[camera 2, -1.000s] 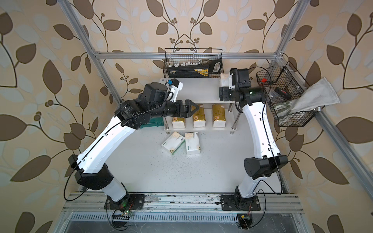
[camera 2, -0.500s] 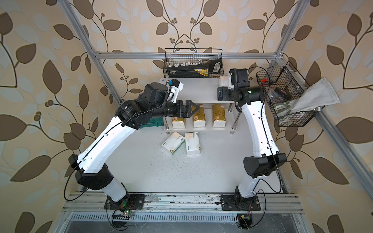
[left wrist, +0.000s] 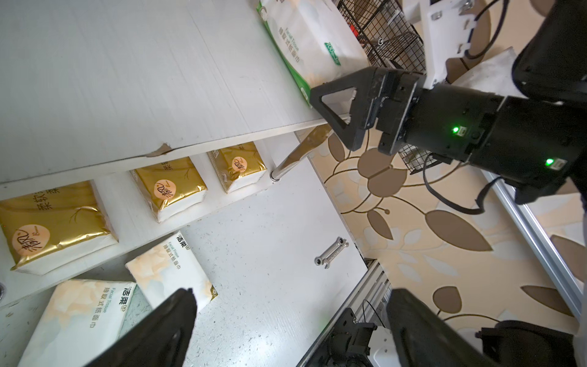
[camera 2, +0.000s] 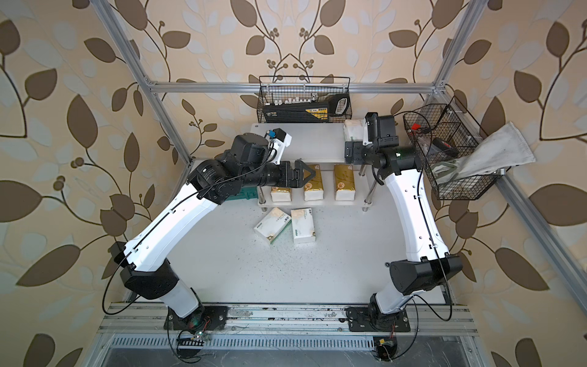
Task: Place the tissue boxes on the shelf by color
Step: Place a box of tissues on the shelf, then pick up the box of tissues from the center of the board.
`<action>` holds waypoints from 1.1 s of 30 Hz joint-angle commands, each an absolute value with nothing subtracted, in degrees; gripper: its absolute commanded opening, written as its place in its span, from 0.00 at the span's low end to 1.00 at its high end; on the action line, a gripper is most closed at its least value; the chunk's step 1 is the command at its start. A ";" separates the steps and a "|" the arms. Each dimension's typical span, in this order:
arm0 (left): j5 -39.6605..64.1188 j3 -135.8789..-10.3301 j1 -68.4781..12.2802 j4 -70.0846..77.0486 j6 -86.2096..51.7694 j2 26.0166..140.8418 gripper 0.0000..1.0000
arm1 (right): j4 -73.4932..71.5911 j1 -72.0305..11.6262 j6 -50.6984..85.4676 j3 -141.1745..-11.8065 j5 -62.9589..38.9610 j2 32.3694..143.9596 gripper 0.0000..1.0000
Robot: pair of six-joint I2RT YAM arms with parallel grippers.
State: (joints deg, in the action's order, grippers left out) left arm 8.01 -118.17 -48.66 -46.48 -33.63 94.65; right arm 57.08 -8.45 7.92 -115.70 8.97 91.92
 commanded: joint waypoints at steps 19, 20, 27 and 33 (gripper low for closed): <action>2.48 -98.72 -48.08 -41.05 -37.62 80.79 0.99 | 55.48 -23.51 14.58 -92.82 7.30 67.49 0.99; 1.64 -96.58 -48.12 -40.88 -37.92 79.41 0.99 | 55.69 -25.18 15.23 -91.29 7.87 66.29 0.99; -5.51 -77.64 -48.16 -35.80 -40.11 67.83 0.99 | 56.07 -41.64 23.27 -79.23 13.14 60.37 0.99; -10.65 -65.46 -48.24 -32.45 -40.87 59.45 0.99 | 54.40 -54.15 30.51 -69.95 19.46 60.49 0.99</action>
State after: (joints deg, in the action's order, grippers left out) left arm -6.35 -68.40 -48.69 -36.77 -39.86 62.54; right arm 55.24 -51.37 25.19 -72.58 14.61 60.47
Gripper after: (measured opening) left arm 0.990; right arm 0.990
